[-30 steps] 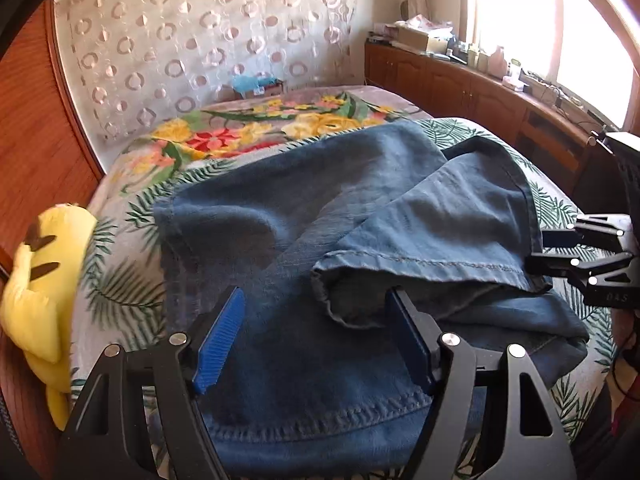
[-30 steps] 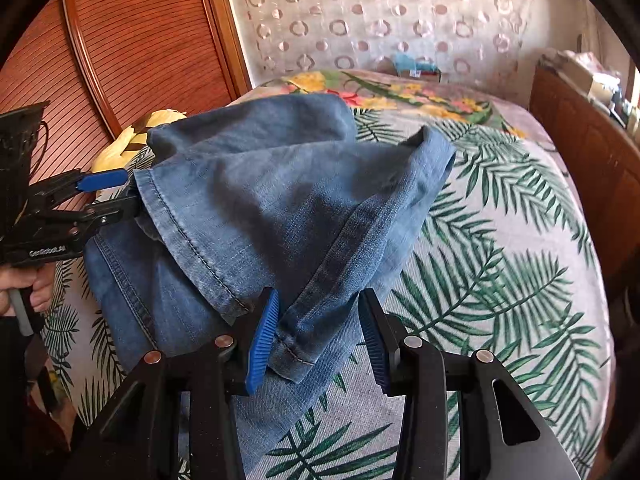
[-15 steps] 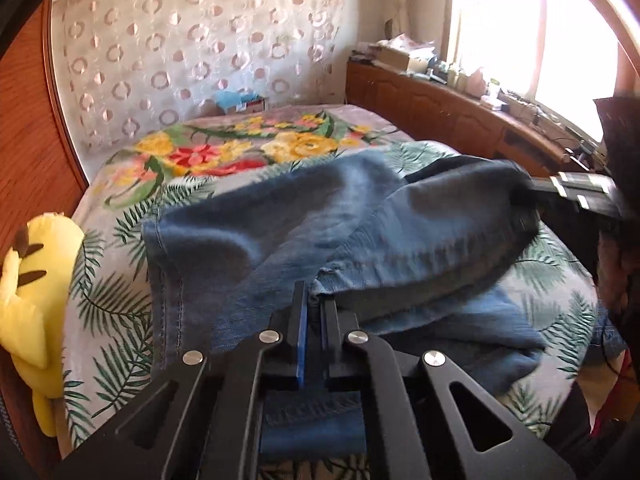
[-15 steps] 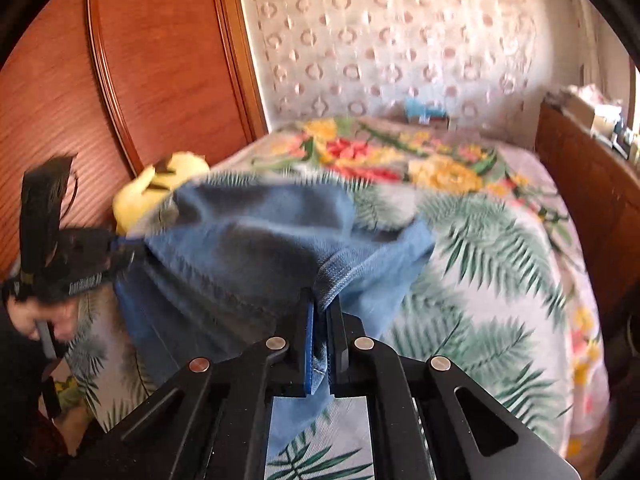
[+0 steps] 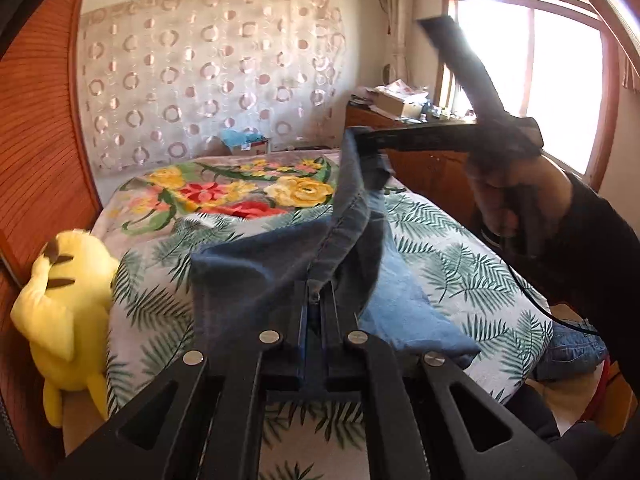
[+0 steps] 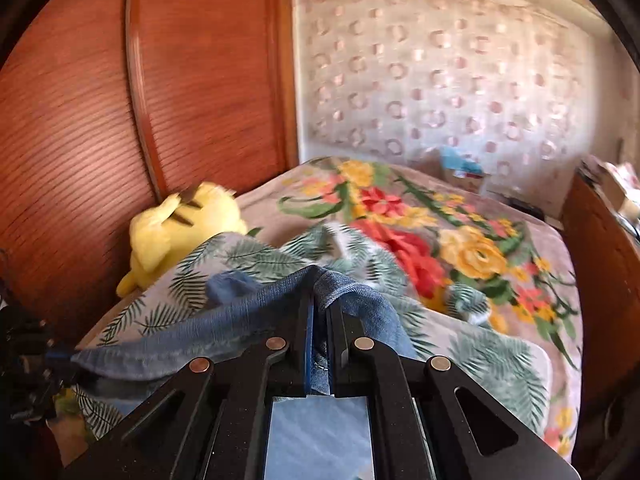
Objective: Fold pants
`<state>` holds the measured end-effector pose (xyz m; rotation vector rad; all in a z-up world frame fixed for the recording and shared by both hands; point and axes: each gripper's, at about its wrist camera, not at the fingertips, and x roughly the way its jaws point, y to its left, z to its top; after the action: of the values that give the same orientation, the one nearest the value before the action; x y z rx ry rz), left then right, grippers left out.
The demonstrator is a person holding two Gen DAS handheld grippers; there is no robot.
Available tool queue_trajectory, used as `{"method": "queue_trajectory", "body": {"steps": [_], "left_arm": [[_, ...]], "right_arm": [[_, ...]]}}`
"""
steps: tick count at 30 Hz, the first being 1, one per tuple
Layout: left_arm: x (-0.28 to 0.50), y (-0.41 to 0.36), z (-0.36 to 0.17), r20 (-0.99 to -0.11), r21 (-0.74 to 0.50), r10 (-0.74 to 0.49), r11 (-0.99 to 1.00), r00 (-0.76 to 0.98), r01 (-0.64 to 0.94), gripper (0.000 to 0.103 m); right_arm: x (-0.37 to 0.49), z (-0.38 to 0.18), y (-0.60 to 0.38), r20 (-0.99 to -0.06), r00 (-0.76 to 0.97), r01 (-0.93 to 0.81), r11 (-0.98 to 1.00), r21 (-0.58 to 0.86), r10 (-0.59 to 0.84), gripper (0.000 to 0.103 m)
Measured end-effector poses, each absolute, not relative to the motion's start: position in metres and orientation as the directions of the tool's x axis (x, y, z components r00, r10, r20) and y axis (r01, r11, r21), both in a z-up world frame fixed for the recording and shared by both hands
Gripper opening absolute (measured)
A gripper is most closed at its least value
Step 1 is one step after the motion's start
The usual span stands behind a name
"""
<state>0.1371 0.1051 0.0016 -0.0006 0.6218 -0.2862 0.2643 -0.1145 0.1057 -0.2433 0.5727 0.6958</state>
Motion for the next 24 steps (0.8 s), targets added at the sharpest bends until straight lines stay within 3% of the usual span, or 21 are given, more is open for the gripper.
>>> {"method": "queue_trajectory", "body": {"steps": [12,15,17,24], "left_arm": [[0.150,0.147,-0.086,-0.712,-0.129,-0.201,0.979,0.672,0.156,0.006],[0.147,0.148,-0.091,-0.714,-0.132,-0.200,0.980,0.671,0.151,0.006],[0.146,0.149,-0.091,-0.706,-0.150,-0.216,0.976,0.675,0.155,0.006],[0.143,0.149,-0.085,-0.695,-0.136,-0.205,0.979,0.689,0.155,0.007]], "right_arm": [[0.340,0.064,-0.022,-0.734,0.473,-0.707,0.707,0.014,0.488,0.007],[0.338,0.071,-0.021,-0.716,0.486,-0.709,0.705,0.012,0.501,0.019],[0.339,0.072,-0.022,-0.702,0.491,-0.707,0.707,0.026,0.517,0.040],[0.316,0.078,-0.055,-0.626,0.537,-0.697,0.716,0.048,0.565,0.045]]}}
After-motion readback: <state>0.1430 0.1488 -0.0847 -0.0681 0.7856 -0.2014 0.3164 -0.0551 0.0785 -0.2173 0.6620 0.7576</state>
